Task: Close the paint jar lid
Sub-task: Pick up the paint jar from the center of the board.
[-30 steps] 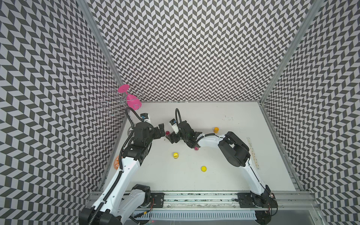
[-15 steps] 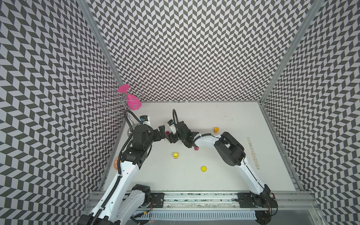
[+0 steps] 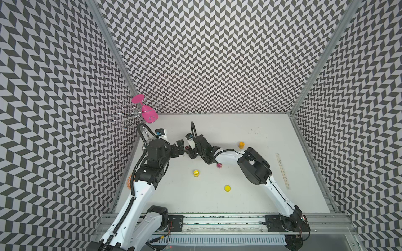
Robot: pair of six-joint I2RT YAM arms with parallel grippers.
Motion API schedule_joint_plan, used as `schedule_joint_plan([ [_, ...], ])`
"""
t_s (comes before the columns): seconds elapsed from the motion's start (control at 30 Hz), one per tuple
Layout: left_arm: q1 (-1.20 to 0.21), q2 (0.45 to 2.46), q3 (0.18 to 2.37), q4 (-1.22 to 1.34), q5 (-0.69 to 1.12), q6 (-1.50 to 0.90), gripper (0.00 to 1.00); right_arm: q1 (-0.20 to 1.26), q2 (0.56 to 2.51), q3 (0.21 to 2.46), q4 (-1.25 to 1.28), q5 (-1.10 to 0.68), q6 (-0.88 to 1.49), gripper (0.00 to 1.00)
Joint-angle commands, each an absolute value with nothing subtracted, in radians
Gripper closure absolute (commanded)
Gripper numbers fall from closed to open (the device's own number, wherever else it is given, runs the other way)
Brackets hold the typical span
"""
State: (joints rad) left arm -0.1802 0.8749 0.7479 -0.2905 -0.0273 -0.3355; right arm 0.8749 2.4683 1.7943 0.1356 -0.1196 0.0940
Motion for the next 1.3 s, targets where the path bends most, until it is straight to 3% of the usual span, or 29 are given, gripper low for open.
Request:
schedule_joint_plan([
  [0.0,-0.172,0.858,0.744,-0.269,-0.015,-0.351,0.03,0.882,2.49,1.812,0.146,-0.115,0.095,0.56],
  [0.4,-0.148,0.848,0.729,-0.239,0.025,-0.352,0.03,0.879,2.394,1.681,0.227,-0.063,0.093,0.65],
  [0.6,-0.133,0.844,0.714,-0.201,0.083,-0.345,0.03,0.87,2.288,1.555,0.313,-0.028,0.085,0.68],
  [0.8,-0.125,0.837,0.689,-0.105,0.21,-0.296,0.06,0.853,2.182,1.49,0.246,-0.036,0.068,0.72],
  [1.1,-0.139,0.793,0.562,0.322,0.391,-0.121,0.24,0.758,1.959,1.383,0.094,-0.144,0.049,0.75],
  [1.2,-0.203,0.821,0.539,0.501,0.429,0.023,0.31,0.725,1.893,1.367,0.036,-0.172,0.053,0.75],
  [1.27,-0.293,0.849,0.521,0.59,0.378,0.203,0.3,0.705,1.848,1.356,0.014,-0.203,0.066,0.75],
])
